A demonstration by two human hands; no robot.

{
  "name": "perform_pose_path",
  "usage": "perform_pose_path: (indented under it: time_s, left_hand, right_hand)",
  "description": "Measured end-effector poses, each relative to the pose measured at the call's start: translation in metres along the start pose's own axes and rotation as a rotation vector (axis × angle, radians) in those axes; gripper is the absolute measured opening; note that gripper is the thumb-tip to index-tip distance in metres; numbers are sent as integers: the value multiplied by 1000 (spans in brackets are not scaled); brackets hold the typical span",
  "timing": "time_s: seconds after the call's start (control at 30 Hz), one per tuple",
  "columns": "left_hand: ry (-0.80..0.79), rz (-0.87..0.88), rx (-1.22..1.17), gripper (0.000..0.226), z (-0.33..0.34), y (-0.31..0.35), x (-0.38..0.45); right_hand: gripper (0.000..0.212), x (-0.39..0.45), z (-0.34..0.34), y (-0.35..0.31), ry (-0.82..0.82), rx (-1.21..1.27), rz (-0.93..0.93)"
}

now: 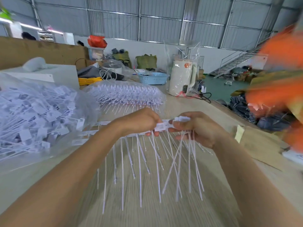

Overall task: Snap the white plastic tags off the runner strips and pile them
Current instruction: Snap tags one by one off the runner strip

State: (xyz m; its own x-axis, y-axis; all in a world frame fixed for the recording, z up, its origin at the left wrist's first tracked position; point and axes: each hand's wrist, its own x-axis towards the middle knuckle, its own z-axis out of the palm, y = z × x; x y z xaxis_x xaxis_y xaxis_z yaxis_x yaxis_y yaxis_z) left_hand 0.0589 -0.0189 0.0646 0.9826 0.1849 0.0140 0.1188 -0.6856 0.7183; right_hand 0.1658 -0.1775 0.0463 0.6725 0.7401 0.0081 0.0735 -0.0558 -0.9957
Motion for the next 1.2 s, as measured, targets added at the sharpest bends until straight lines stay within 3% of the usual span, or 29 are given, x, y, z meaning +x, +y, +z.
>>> perform_pose_path:
  time_s: [0.1, 0.27, 0.37, 0.6, 0.8, 1.0, 1.07, 1.13, 1.2]
  left_hand:
    - [-9, 6, 113, 31, 2, -2, 0]
    - [41, -1, -35, 34, -2, -9, 3]
    - [42, 2, -3, 6, -5, -12, 2]
    - [59, -23, -18, 39, -4, -13, 5]
    - [98, -57, -236, 45, -5, -9, 7]
    - [-79, -104, -480, 60, -4, -7, 5]
    - [-130, -90, -468, 55, -9, -5, 1]
    - [-140, -70, -444, 50, -22, -5, -5]
    - [-32, -45, -359, 54, -33, -9, -6]
  right_hand:
    - [6, -1, 19, 4, -24, -120, -32]
    - [13, 0, 24, 5, 87, -203, -213]
    - [14, 3, 22, 5, 115, -151, -260]
    - [12, 3, 21, 6, 100, -257, -262]
    - [11, 1, 30, 1, 162, -290, -339]
    - [10, 1, 28, -2, 236, -514, -488]
    - [11, 2, 11, 0, 362, -653, -479]
    - [10, 2, -25, 2, 520, -481, -367]
    - [9, -4, -56, -1, 581, -4, -258]
